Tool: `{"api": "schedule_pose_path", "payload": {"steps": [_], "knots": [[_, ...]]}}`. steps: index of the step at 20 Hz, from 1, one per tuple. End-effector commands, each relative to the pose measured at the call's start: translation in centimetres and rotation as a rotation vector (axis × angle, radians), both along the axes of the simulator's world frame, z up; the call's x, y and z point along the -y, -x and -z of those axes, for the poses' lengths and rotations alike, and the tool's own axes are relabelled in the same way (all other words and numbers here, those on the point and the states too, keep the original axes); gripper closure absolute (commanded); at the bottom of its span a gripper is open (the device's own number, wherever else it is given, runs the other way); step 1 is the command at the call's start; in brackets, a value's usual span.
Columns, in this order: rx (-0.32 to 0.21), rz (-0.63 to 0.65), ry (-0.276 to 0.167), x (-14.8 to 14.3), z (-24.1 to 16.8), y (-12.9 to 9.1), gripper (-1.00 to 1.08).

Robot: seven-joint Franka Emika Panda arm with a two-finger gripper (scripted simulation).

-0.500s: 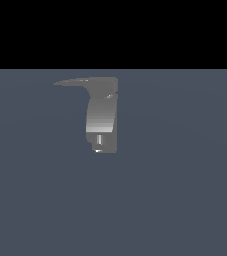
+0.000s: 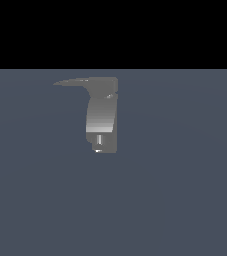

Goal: Turn on the faucet by rotating a designated handle.

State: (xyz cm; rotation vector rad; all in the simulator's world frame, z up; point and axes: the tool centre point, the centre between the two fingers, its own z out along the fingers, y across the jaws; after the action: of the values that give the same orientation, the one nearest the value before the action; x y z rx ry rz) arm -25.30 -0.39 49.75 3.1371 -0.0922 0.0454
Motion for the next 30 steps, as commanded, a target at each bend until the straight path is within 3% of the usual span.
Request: {"api": "schedule_pose_path", "payload": {"steps": [1,14,30], "knots": [[-0.001,0.020,0.000,-0.5,0.3,-0.2,1.08],[-0.004,0.231,-0.005,-5.3,3.6,-2.4,1.08],[-0.009,0.553,-0.014,-11.7,8.6,-7.7,1.08]]}}
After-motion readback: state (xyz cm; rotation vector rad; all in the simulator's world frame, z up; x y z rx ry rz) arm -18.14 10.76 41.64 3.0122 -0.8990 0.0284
